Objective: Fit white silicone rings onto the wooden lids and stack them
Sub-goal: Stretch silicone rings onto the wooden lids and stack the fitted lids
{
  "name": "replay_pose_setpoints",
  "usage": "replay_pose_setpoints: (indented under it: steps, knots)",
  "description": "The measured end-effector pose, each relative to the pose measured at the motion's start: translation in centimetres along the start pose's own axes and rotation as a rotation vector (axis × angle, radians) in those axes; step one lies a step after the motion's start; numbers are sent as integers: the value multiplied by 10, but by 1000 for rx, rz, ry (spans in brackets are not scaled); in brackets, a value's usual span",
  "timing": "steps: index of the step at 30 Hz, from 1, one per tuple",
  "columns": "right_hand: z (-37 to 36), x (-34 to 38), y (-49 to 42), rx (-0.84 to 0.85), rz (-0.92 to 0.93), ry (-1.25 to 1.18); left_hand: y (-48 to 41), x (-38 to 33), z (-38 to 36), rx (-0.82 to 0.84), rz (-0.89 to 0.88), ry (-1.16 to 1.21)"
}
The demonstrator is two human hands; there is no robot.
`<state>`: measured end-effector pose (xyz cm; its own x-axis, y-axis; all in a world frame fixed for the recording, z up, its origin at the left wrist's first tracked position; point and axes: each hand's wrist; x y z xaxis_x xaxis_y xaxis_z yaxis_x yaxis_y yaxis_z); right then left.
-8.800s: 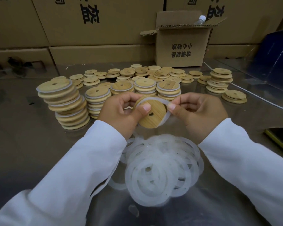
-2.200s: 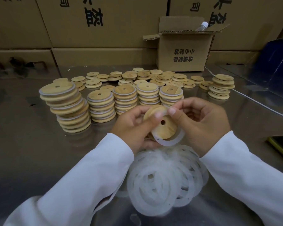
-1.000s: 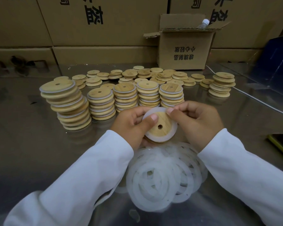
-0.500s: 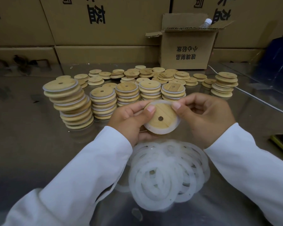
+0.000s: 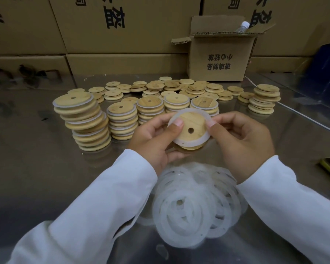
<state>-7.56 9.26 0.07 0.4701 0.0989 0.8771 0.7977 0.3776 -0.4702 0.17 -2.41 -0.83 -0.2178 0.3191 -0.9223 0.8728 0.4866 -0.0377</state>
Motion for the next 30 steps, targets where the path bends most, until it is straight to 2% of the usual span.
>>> replay_pose_setpoints:
  steps: [3, 6, 9, 12, 18, 26, 30]
  knots:
    - [0, -1, -1, -19, -88, -60, 0, 3, 2, 18, 27, -89]
    - [3, -1, -1, 35, -1, 54, 0, 4, 6, 35, 33, -256]
    - [5, -1, -1, 143, 91, 164, 1, 1, 7, 26, -1, -334]
    - [7, -3, -2, 171, 120, 204, 1, 1, 7, 17, -68, -387]
    - [10, -3, -6, 126, 109, 216, -1, -2, 10, -23, -161, -412]
    - [11, 3, -9, 150, 123, 168, -2, -3, 13, -42, -113, -274]
    - [9, 1, -6, 144, 79, 76, 0, 0, 7, -76, -111, -292]
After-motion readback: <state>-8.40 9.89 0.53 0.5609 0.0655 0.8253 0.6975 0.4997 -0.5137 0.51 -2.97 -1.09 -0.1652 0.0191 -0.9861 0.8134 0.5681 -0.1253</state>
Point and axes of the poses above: each hand's wrist, its own y-axis away from the middle knuckle, its own z-axis out of the back of the hand, x = y × z, and after that the axes turned 5 degrees about z, right-handed
